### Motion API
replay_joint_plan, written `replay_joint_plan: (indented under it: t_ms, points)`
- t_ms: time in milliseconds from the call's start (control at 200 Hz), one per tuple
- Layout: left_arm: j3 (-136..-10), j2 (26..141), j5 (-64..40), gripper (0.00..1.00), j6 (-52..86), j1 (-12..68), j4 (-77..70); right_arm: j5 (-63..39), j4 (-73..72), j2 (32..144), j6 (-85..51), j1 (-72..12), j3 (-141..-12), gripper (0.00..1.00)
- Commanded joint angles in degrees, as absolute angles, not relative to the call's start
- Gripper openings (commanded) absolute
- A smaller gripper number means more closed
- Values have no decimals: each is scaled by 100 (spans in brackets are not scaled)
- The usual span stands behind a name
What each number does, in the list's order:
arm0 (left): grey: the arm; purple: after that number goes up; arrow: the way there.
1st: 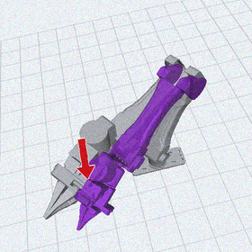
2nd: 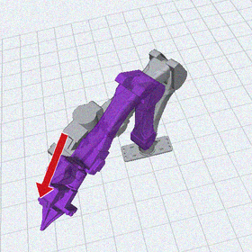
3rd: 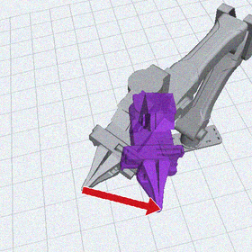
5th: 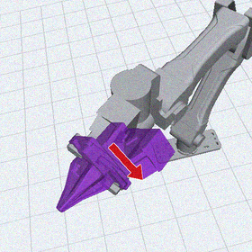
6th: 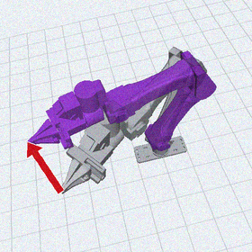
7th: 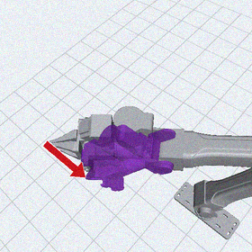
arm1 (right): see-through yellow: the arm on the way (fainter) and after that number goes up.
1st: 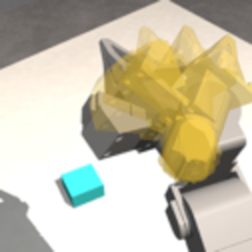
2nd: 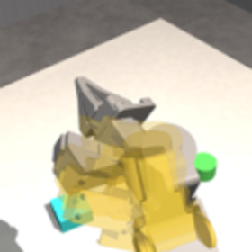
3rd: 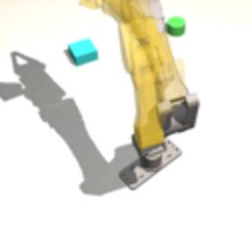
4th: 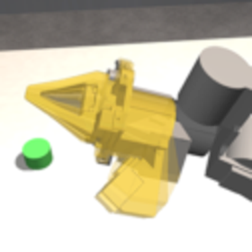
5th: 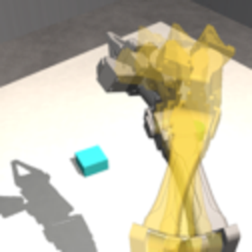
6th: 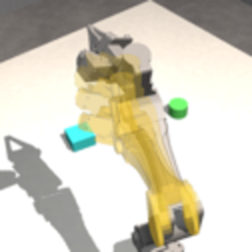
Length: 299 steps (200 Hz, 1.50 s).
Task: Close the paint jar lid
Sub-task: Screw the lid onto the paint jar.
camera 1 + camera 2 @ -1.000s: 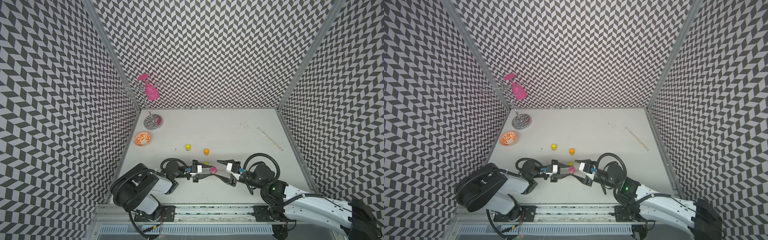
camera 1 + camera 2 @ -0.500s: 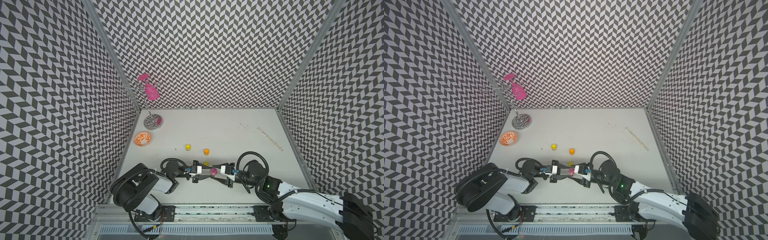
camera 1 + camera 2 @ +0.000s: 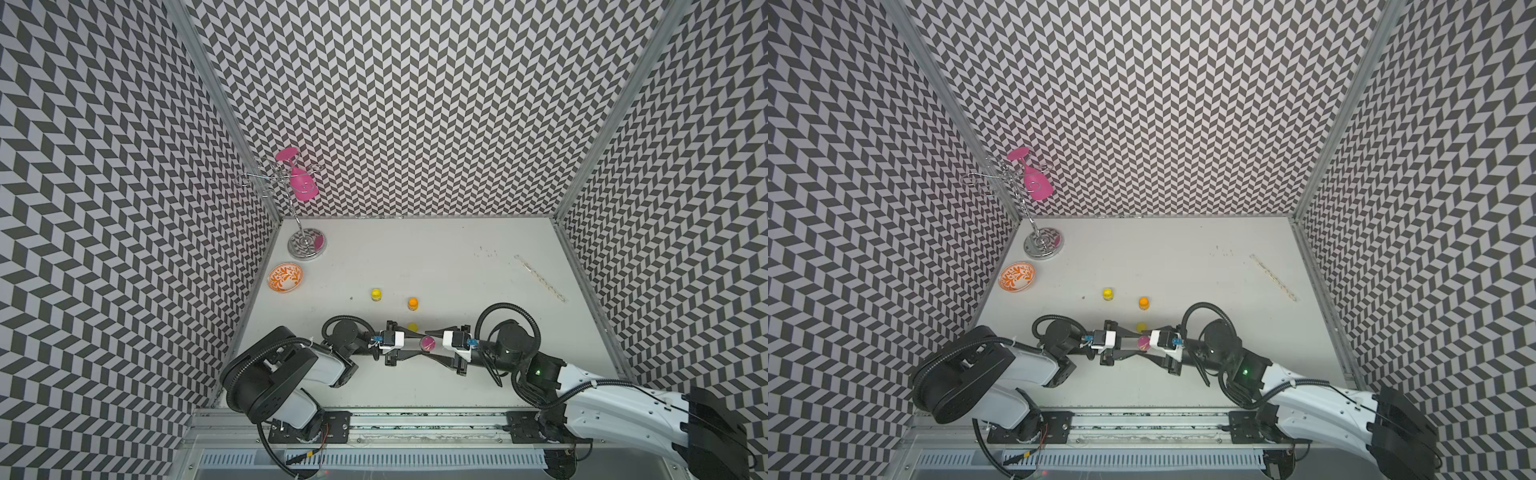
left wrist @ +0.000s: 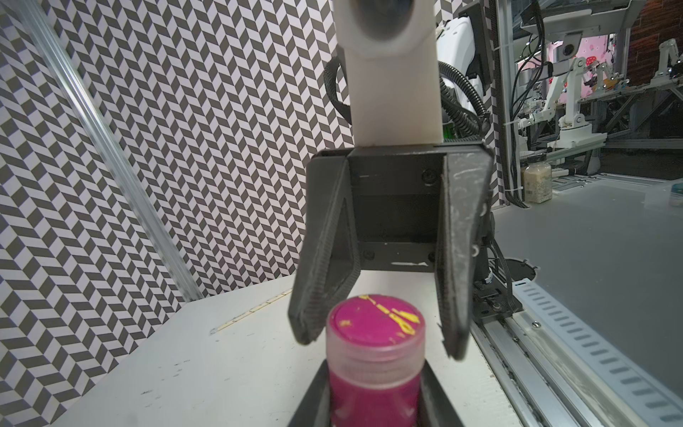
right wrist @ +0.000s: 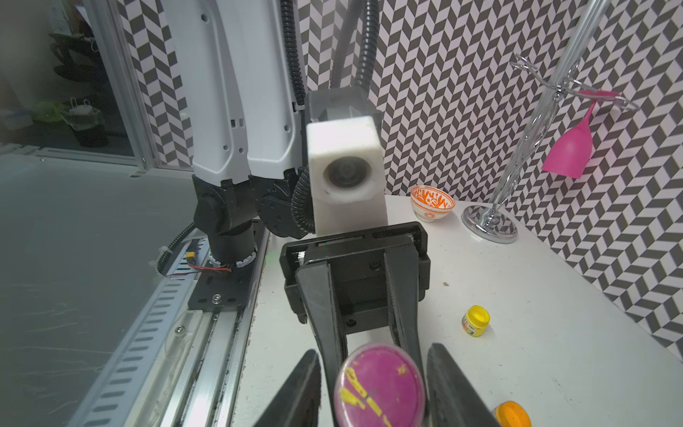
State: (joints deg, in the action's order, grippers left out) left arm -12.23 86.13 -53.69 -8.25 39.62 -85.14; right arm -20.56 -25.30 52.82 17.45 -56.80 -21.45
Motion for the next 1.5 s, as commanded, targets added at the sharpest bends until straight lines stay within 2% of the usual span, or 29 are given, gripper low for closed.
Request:
replay_joint_plan:
  t_ms: [0, 90, 491, 666, 791, 1001, 1212, 1492]
  points:
    - [-1336, 8537, -5388, 31, -892, 3973, -8492, -2196, -2712, 5364, 1741, -5651, -2354, 43]
    - [-1336, 8491, -5352, 31, -947, 3981, -8400, -2234, -2732, 5456, 1725, -5652, -2382, 43]
    - [-1345, 8473, -5168, 31, -1031, 3999, -8306, -1993, -2781, 5544, 1554, -5654, -2408, 20]
    - [-1236, 8199, -4320, 31, -1221, 4024, -8122, -1514, -2812, 5692, 1227, -5656, -2504, 12]
    - [-1131, 7847, -3585, 31, -1471, 4108, -7858, -1176, -3022, 5795, 819, -5688, -2472, 0]
    - [-959, 7595, -2711, 29, -1623, 4174, -7923, -519, -3255, 6039, 310, -5901, -2435, 0]
    - [-758, 7220, -1322, 29, -1899, 4323, -7905, 222, -3398, 6527, -320, -6319, -2633, 0]
    - [-450, 6853, -26, 29, -2240, 4488, -8191, 1449, -3133, 7203, -1311, -6786, -3155, 0]
